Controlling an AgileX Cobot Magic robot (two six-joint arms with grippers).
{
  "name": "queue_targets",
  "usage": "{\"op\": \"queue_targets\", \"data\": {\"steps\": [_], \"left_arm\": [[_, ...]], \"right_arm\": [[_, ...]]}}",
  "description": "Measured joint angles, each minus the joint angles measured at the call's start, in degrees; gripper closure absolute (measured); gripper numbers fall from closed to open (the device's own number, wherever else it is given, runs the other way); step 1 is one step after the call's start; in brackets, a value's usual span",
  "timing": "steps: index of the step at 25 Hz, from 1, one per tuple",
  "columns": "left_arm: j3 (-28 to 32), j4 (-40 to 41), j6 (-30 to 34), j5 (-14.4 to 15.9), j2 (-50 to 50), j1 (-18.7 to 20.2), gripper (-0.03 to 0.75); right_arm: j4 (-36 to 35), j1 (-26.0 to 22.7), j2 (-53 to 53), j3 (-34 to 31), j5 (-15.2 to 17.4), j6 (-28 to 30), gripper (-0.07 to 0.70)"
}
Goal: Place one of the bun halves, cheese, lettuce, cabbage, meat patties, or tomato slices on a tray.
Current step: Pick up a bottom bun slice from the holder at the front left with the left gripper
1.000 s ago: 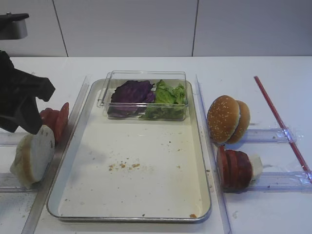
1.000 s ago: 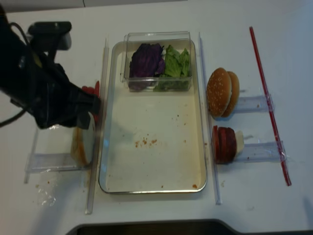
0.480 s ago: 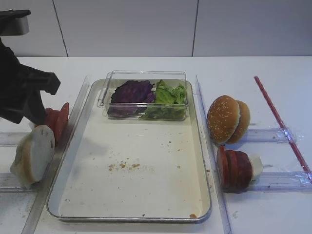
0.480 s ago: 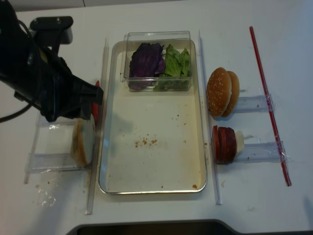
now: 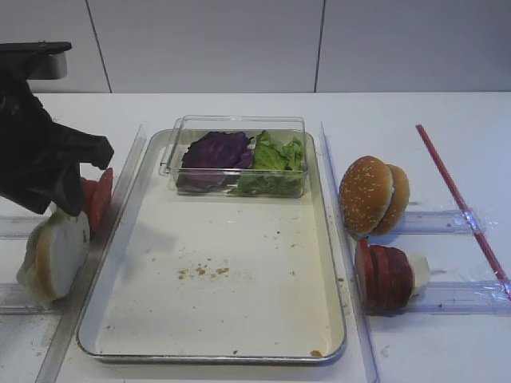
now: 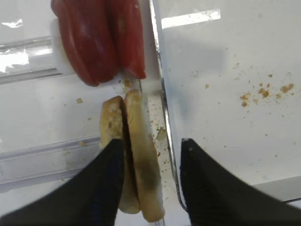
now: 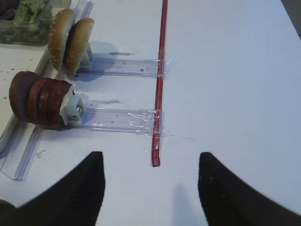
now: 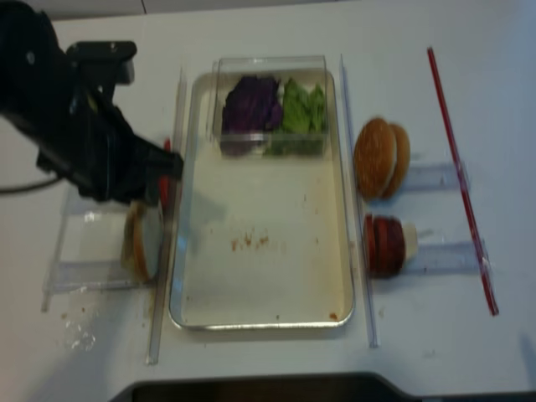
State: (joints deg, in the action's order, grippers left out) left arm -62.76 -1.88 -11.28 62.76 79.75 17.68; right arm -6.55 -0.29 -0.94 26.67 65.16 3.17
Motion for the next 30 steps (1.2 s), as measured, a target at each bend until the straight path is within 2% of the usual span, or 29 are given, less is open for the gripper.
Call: {"op": "queue_targets", "data": {"steps": [7,11,18,30], "left_arm": [[0.0,-0.45,0.0,-0.03,0.97,0.0,0.455],[0.0,-0.8,0.0,1.29,0.97,0.0,0.455],[0.0,-5.45,0.0,1.64,0.97,0.0,0.455],[-0.1,-4.95,0.0,2.72,4.53,0.25,0.455]], "right_arm": [[0.0,0.0,0.0,0.0,0.0,0.0,0.177],[0.0,0.0,0.0,0.0,0.0,0.0,0.178],[0.0,0.0,0.0,0.0,0.0,0.0,0.178],[0.02,0.0,0.0,0.0,0.0,-0.12,0.178]]}}
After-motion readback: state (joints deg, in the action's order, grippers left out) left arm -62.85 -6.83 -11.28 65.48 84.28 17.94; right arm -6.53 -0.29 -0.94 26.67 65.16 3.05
